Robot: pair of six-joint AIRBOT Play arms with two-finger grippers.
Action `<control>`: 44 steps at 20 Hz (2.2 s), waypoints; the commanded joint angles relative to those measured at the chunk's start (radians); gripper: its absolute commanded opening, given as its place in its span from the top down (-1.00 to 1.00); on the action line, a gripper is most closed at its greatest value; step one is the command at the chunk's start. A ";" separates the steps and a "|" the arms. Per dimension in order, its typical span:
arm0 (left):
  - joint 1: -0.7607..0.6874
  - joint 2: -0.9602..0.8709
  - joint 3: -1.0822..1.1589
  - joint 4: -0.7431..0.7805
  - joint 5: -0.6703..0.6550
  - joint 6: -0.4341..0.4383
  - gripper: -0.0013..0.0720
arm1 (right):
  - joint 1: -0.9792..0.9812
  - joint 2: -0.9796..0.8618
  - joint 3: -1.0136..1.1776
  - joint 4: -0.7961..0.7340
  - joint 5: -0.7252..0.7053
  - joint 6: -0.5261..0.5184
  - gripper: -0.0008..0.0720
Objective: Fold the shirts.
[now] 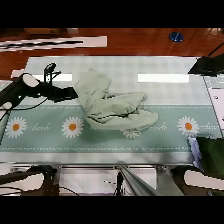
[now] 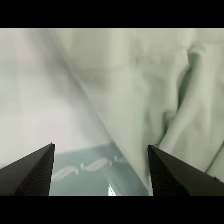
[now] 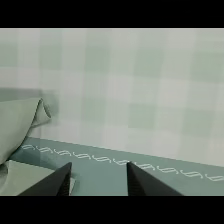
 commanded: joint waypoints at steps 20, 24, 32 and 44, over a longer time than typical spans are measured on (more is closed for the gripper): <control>-0.037 -0.274 0.462 -0.040 -0.348 0.062 0.91 | -0.035 -0.001 -0.154 -0.029 -0.004 -0.019 -0.41; -0.037 -0.242 0.462 -0.041 -0.356 0.061 0.91 | -0.071 -0.001 -0.390 0.122 -0.040 -0.063 -0.53; -0.040 -0.238 0.462 -0.041 -0.400 0.061 0.91 | 0.110 -0.035 -0.606 0.410 -0.411 -0.151 -0.52; -0.040 -0.238 0.462 -0.041 -0.399 0.062 0.91 | 0.391 -0.200 -0.606 0.689 -0.668 -0.142 0.06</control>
